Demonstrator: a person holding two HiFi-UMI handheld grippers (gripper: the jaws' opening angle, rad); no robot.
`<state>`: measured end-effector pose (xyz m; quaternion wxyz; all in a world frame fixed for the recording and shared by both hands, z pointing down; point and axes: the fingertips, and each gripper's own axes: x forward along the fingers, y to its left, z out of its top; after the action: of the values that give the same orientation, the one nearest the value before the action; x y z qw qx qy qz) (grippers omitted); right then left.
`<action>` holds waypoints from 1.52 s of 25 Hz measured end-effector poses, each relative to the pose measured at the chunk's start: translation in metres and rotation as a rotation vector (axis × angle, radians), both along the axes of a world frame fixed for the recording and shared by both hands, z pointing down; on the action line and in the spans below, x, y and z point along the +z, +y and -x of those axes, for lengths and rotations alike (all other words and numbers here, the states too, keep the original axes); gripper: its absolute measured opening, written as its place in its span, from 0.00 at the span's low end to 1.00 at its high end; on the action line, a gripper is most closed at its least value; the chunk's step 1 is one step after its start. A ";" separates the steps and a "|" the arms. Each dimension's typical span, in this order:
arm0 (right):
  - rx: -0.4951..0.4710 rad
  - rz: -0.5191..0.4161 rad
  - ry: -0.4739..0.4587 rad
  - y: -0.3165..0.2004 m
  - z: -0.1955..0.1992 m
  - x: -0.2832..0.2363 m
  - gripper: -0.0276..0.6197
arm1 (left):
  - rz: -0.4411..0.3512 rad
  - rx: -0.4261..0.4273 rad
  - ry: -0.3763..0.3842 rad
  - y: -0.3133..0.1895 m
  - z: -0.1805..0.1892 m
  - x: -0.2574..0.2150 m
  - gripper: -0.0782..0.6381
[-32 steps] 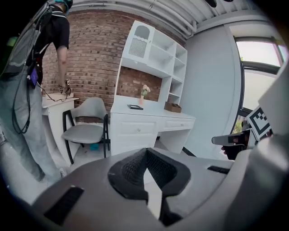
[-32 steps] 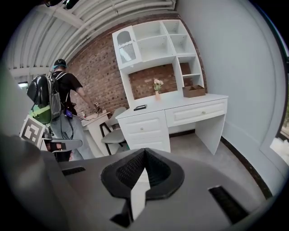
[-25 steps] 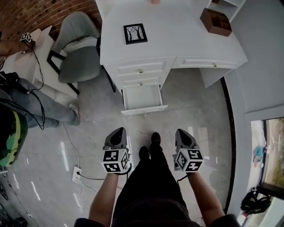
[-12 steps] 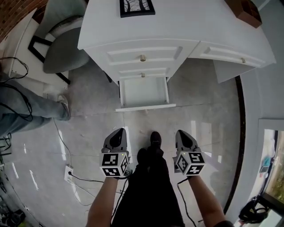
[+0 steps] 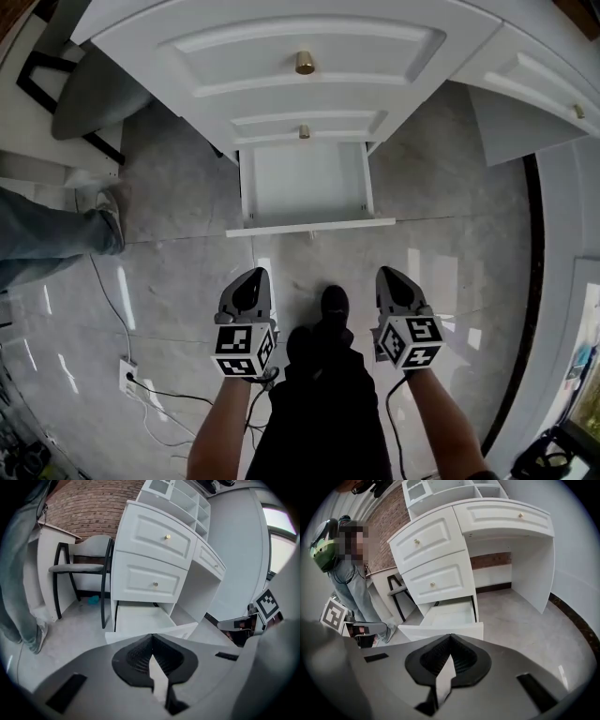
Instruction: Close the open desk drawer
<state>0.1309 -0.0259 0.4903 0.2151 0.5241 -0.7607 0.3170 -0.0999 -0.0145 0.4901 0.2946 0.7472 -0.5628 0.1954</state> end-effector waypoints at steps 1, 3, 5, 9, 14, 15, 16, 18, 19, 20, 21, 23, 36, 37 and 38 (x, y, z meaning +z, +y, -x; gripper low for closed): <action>0.002 -0.002 -0.010 -0.003 0.000 0.010 0.05 | -0.001 -0.002 0.003 -0.001 0.000 0.011 0.12; 0.008 -0.005 -0.024 -0.008 0.001 0.028 0.05 | 0.001 -0.009 0.009 -0.003 0.000 0.032 0.12; 0.006 -0.009 -0.019 -0.014 0.003 0.047 0.05 | 0.003 -0.012 0.009 -0.005 0.001 0.051 0.12; -0.003 -0.022 -0.001 -0.028 0.012 0.080 0.05 | 0.003 -0.021 -0.004 -0.015 0.008 0.081 0.12; -0.011 -0.038 0.003 -0.046 0.020 0.107 0.05 | -0.009 -0.040 0.001 -0.032 0.009 0.106 0.12; -0.016 -0.043 0.003 -0.050 0.021 0.112 0.05 | -0.013 -0.044 0.005 -0.036 0.009 0.110 0.12; -0.020 -0.047 0.005 -0.053 0.022 0.115 0.05 | -0.016 -0.048 0.009 -0.039 0.008 0.114 0.12; -0.022 -0.051 0.011 -0.058 0.022 0.122 0.05 | -0.019 -0.051 0.015 -0.043 0.006 0.121 0.12; -0.019 -0.052 0.014 -0.060 0.022 0.125 0.05 | -0.020 -0.051 0.017 -0.045 0.005 0.124 0.12; -0.014 -0.054 0.017 -0.063 0.021 0.128 0.05 | -0.023 -0.051 0.018 -0.047 0.004 0.127 0.12; -0.007 -0.057 0.018 -0.066 0.020 0.130 0.05 | -0.028 -0.052 0.019 -0.049 0.003 0.128 0.12; 0.002 -0.062 0.015 -0.071 0.020 0.132 0.05 | -0.039 -0.060 0.024 -0.055 0.003 0.130 0.12; 0.006 -0.125 0.014 -0.102 0.024 0.134 0.05 | -0.068 -0.087 0.043 -0.087 0.005 0.130 0.12; 0.005 -0.129 0.015 -0.107 0.024 0.134 0.05 | -0.070 -0.092 0.043 -0.092 0.006 0.130 0.12; 0.005 -0.132 0.014 -0.113 0.025 0.134 0.05 | -0.073 -0.097 0.040 -0.097 0.007 0.130 0.12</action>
<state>0.1057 -0.1385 0.6241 0.1847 0.5413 -0.7769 0.2631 -0.1068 -0.1117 0.6202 0.2875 0.7331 -0.5991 0.1451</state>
